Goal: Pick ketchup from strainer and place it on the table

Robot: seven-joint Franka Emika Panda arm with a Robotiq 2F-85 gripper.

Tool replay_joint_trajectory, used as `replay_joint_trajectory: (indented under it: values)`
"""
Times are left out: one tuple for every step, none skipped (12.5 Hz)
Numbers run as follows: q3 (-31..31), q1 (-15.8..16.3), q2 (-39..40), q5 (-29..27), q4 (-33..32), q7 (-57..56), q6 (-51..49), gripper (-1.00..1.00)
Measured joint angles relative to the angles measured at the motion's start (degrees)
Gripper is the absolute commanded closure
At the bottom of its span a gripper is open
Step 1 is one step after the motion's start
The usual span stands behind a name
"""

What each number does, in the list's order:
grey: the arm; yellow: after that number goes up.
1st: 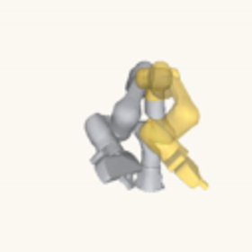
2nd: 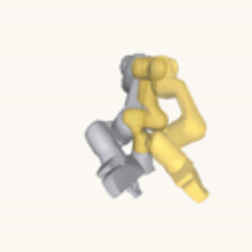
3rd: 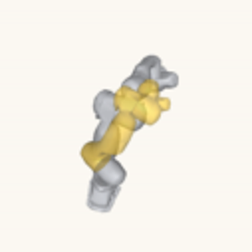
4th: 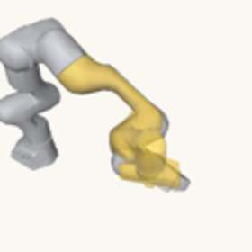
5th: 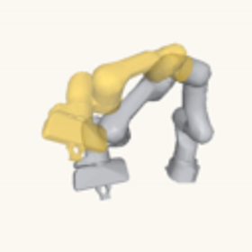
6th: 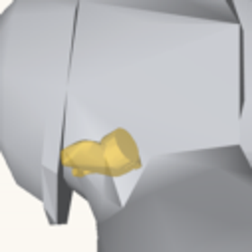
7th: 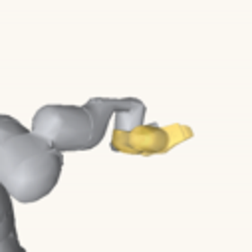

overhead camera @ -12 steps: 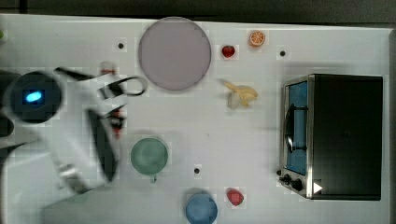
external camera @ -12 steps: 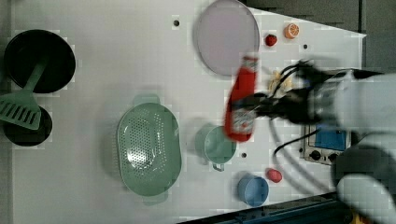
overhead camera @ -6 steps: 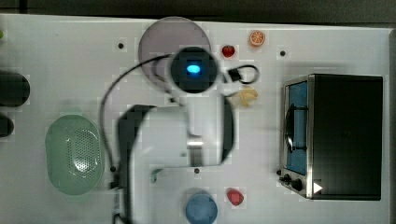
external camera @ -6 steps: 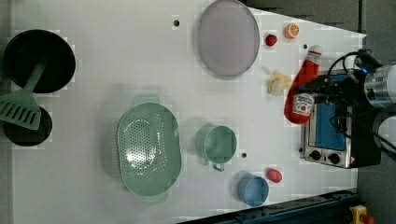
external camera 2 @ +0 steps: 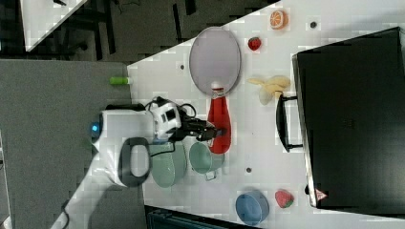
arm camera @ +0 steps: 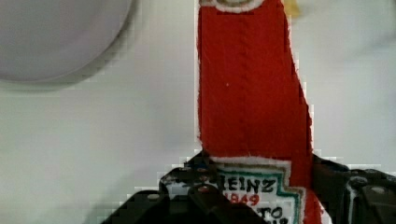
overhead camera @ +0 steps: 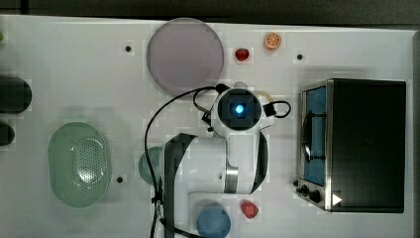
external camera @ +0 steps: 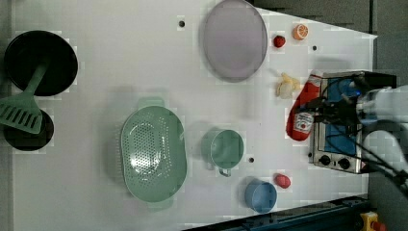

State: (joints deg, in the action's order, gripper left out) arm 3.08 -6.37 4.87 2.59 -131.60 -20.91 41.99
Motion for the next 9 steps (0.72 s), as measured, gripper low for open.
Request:
replay_joint_trajectory:
  values:
    - [-0.1, 0.5, 0.5, 0.0, -2.0, 0.0, 3.2, -0.18]
    - [-0.3, 1.0, 1.3, -0.4, -3.6, -0.4, 5.3, -0.18]
    - [-0.3, 1.3, 2.7, -0.7, -4.4, -0.8, 6.9, -0.18]
    - [-0.4, 1.3, 4.4, -0.3, -5.1, -1.0, 8.9, -0.24]
    - [-0.4, 1.3, 6.0, -0.1, -5.7, -1.1, 10.7, -0.43]
    - [-0.3, 1.3, 7.9, -0.2, -6.0, -1.1, 12.0, -0.65]
    - [-0.1, 1.3, 10.0, -0.2, -6.0, -1.2, 12.5, -0.87]
    - [0.0, 1.3, 11.7, -0.1, -6.0, -1.3, 12.6, -1.0]
    - [-0.1, 1.4, 12.5, -0.1, -6.0, -1.4, 12.5, -1.0]
